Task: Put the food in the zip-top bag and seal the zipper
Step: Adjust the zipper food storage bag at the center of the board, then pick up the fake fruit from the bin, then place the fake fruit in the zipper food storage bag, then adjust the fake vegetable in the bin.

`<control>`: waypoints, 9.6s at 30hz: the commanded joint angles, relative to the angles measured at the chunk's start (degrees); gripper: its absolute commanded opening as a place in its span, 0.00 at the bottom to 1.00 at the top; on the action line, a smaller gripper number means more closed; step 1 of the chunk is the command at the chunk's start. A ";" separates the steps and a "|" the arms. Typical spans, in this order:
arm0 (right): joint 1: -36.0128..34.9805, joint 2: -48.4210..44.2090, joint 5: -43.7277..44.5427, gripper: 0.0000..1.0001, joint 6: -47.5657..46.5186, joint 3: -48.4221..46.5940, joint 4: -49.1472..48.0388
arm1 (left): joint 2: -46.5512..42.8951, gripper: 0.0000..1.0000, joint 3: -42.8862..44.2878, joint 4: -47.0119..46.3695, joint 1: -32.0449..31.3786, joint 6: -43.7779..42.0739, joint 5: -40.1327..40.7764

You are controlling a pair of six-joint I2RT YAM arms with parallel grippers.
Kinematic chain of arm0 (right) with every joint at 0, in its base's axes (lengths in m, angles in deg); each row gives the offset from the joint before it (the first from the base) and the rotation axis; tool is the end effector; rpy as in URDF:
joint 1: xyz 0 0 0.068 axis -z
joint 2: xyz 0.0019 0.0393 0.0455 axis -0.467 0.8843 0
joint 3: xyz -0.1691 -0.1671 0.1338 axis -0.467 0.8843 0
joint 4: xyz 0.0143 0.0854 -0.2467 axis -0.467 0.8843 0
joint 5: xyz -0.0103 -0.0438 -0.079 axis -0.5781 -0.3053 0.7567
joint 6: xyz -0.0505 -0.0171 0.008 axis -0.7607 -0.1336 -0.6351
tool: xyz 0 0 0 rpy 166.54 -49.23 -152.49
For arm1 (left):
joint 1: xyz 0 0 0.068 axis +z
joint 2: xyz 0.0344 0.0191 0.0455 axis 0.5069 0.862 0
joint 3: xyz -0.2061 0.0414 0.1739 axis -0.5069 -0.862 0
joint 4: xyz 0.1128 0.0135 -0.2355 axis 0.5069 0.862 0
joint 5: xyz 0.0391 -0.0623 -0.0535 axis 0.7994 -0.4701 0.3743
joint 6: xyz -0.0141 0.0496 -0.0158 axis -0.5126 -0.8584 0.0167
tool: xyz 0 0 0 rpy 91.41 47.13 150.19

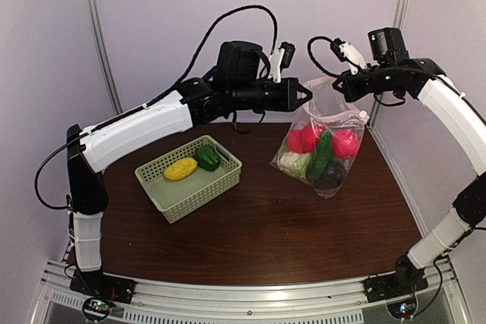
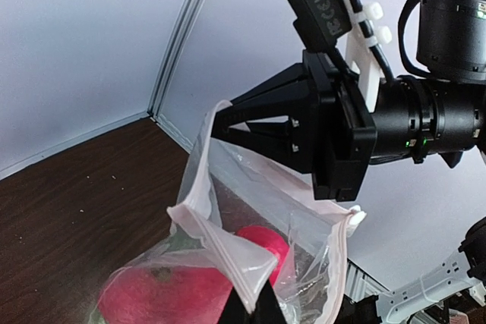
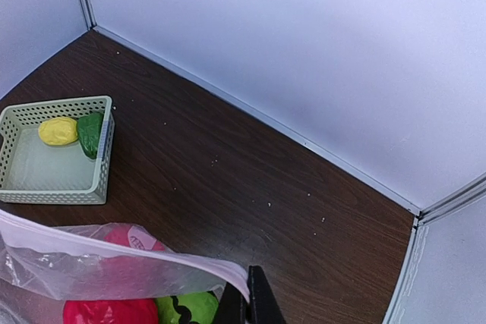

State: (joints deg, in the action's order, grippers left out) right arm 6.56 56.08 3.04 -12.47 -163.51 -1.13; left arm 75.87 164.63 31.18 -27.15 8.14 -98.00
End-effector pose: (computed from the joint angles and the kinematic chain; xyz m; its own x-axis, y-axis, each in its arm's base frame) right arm 0.2935 0.1214 0.4455 -0.3566 -0.3626 -0.8610 -0.5943 0.7992 -0.0904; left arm 0.2551 -0.4125 0.4141 -0.5844 -0.0909 -0.8064 0.7129 0.4172 -0.5636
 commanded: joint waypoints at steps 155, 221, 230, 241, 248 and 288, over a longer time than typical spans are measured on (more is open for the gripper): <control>-3.17 -14.03 -8.46 0.00 -1.18 24.89 -9.13 | 7.36 0.70 -28.07 29.24 28.07 -35.67 24.09; -2.73 1.23 -22.38 0.00 18.88 5.46 -8.57 | -6.26 0.50 -32.79 -42.72 -5.23 2.52 19.85; -1.72 1.26 -23.70 0.00 19.53 6.47 -9.75 | -6.78 0.98 -29.65 -36.71 -5.23 2.47 19.67; 6.18 -0.36 -18.36 0.00 14.70 3.35 -9.47 | -21.03 0.98 -35.27 -31.86 -5.06 -9.50 22.33; 7.85 -3.44 -12.97 0.00 6.53 6.85 -8.88 | -26.27 0.98 -35.94 0.07 4.08 -10.35 29.60; 5.98 -9.46 -13.73 0.00 9.83 27.28 -17.60 | 5.45 0.92 -25.18 14.87 27.89 -7.39 11.51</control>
State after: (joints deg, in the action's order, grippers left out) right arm 12.70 48.28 -9.68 -3.25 -137.46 -16.78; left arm 77.88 137.02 46.67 -0.20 0.77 -85.79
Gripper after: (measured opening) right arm 0.002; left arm 0.918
